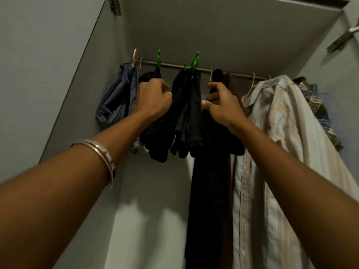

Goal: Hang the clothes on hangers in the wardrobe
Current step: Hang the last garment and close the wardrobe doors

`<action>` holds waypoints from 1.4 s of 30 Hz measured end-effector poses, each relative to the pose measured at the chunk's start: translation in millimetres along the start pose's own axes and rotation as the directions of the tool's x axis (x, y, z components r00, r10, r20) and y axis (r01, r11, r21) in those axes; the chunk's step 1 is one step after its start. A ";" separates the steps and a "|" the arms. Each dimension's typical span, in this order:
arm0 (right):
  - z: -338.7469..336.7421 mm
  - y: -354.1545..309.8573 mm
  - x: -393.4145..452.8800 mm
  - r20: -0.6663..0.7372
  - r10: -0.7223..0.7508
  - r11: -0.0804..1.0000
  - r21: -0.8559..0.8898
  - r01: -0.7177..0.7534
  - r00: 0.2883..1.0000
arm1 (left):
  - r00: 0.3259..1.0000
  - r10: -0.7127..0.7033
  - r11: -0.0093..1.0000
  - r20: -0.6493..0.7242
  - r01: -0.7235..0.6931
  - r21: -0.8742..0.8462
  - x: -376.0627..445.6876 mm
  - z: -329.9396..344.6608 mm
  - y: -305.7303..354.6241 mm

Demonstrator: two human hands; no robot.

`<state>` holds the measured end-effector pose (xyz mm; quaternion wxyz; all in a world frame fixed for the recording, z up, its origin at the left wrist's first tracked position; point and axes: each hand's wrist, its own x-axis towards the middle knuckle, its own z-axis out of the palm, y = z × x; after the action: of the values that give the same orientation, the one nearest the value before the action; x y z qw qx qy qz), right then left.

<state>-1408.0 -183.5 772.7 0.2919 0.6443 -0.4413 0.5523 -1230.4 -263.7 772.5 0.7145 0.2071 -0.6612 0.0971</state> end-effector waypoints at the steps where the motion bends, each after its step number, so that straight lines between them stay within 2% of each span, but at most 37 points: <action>1: -3.4 -1.7 -13.5 -0.031 0.002 0.999 0.045 -0.001 1.000 | 1.000 0.007 1.000 -0.013 -0.007 -0.027 -13.7 -3.3 4.7; 6: -19.3 -12.8 -93.3 -0.104 0.084 0.946 0.321 -0.047 0.991 | 1.000 -0.023 0.995 -0.016 0.021 -0.095 -88.5 -18.8 24.1; 10: -35.7 -27.9 -165.9 -0.087 0.270 0.863 0.464 -0.200 0.959 | 0.984 -0.081 0.981 0.156 0.107 -0.160 -145.1 -33.5 32.8; 12: -44.8 -41.1 -204.8 -0.036 0.363 0.803 0.519 -0.293 0.931 | 0.962 -0.127 0.965 0.240 0.175 -0.193 -178.4 -47.9 42.6; 19: -52.9 -110.0 -339.0 0.115 0.556 0.654 0.550 -0.519 0.823 | 0.839 -0.236 0.874 0.490 0.404 -0.271 -289.1 -139.3 70.7; 21: -51.5 -133.4 -373.3 0.161 0.578 0.609 0.567 -0.554 0.800 | 0.840 -0.263 0.855 0.475 0.431 -0.288 -313.8 -171.8 76.5; 26: -44.4 -224.2 -463.3 0.324 0.631 0.498 0.528 -0.688 0.705 | 0.850 -0.279 0.894 0.446 0.399 -0.202 -368.7 -276.6 84.9; 28: -39.3 -260.3 -493.4 0.418 0.625 0.445 0.502 -0.742 0.659 | 0.873 -0.252 0.924 0.418 0.345 -0.162 -382.1 -317.8 86.1; 30: -29.9 -292.5 -516.2 0.528 0.583 0.411 0.465 -0.785 0.618 | 0.930 -0.173 0.977 0.324 0.204 -0.062 -389.2 -354.7 82.2; 32: -17.3 -323.0 -535.3 0.629 0.507 0.443 0.396 -0.804 0.589 | 0.986 -0.044 0.981 0.163 0.012 0.196 -394.0 -388.3 72.2; 34: -3.8 -351.5 -547.4 0.709 0.426 0.494 0.338 -0.801 0.562 | 0.996 0.087 0.898 -0.005 -0.076 0.433 -396.0 -417.4 65.0; 36: 11.4 -379.2 -555.2 0.773 0.335 0.537 0.313 -0.783 0.539 | 0.983 0.166 0.831 -0.082 -0.094 0.548 -396.5 -437.8 69.1; 38: 28.6 -408.4 -558.4 0.814 0.248 0.646 0.266 -0.716 0.526 | 0.979 0.140 0.768 -0.146 -0.015 0.641 -392.2 -454.1 76.5; 40: 44.5 -435.7 -561.0 0.821 0.196 0.739 0.236 -0.631 0.536 | 0.978 0.002 0.786 -0.210 0.129 0.605 -385.9 -469.1 77.0; 42: 57.7 -460.4 -563.4 0.805 0.188 0.755 0.248 -0.607 0.562 | 0.973 -0.168 0.915 -0.156 0.213 0.343 -380.6 -483.6 70.8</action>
<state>-971.9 108.1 265.2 -0.2289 0.7395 -0.4991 0.3894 -862.8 56.4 390.1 0.7102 0.3909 -0.5637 0.1582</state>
